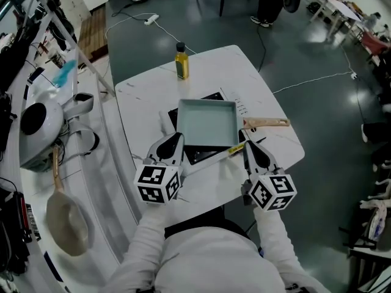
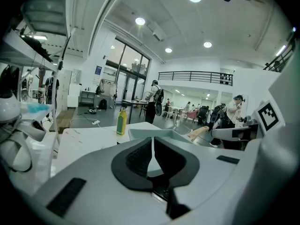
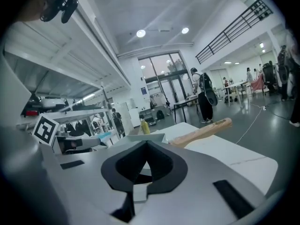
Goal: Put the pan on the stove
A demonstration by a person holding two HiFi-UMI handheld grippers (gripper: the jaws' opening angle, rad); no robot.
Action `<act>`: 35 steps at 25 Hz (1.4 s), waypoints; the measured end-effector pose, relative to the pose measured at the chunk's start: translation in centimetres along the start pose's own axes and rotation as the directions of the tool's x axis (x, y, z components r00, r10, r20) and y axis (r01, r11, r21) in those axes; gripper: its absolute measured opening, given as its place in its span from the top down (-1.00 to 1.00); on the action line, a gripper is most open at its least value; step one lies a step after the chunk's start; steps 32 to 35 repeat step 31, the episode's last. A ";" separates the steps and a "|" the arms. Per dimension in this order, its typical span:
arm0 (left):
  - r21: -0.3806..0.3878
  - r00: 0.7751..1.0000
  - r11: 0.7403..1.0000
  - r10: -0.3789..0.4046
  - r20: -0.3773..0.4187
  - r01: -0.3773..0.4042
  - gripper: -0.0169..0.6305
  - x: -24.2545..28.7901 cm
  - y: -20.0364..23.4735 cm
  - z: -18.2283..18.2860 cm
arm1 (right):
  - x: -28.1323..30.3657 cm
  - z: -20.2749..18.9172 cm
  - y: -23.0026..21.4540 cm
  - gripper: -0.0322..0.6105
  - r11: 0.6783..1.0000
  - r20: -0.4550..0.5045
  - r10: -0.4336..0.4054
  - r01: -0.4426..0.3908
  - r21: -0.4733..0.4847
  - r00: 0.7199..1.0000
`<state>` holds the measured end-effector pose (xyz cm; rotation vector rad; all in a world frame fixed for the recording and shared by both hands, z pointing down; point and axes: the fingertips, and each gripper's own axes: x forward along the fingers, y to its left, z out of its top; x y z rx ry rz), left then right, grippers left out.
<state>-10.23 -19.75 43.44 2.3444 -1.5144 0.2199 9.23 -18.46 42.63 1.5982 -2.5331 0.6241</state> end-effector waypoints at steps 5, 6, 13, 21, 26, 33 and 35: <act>-0.006 1.000 1.000 -0.001 0.005 0.001 0.85 -0.1 -0.2 0.2 | -0.5 0.5 0.4 0.82 0.997 0.010 -0.016 0.017 -0.076 1.000; -0.006 1.000 1.000 0.000 0.005 0.000 0.85 -0.1 -0.2 0.2 | -0.6 0.6 0.4 0.82 0.996 0.012 -0.019 0.020 -0.090 1.000; -0.004 1.000 1.000 0.001 0.009 -0.001 0.85 0.0 -0.6 0.3 | -0.8 0.8 0.2 0.82 0.990 0.018 -0.028 0.030 -0.135 0.999; -0.016 1.000 1.000 0.008 0.005 -0.008 0.85 -0.3 -0.4 0.1 | -0.5 1.2 0.0 0.82 0.991 0.025 -0.032 0.035 -0.128 0.999; -0.034 1.000 0.999 0.018 -0.003 -0.018 0.85 -0.2 0.1 -0.1 | -0.5 1.0 -0.2 0.82 0.992 0.017 -0.032 0.034 -0.123 0.999; -0.037 1.000 0.999 0.023 -0.007 -0.023 0.85 0.0 0.5 -0.3 | -0.3 0.5 -0.1 0.82 0.993 0.009 -0.028 0.029 -0.112 1.000; -0.037 1.000 0.999 0.023 -0.007 -0.023 0.85 0.0 0.5 -0.3 | -0.3 0.5 -0.1 0.82 0.993 0.009 -0.028 0.029 -0.112 1.000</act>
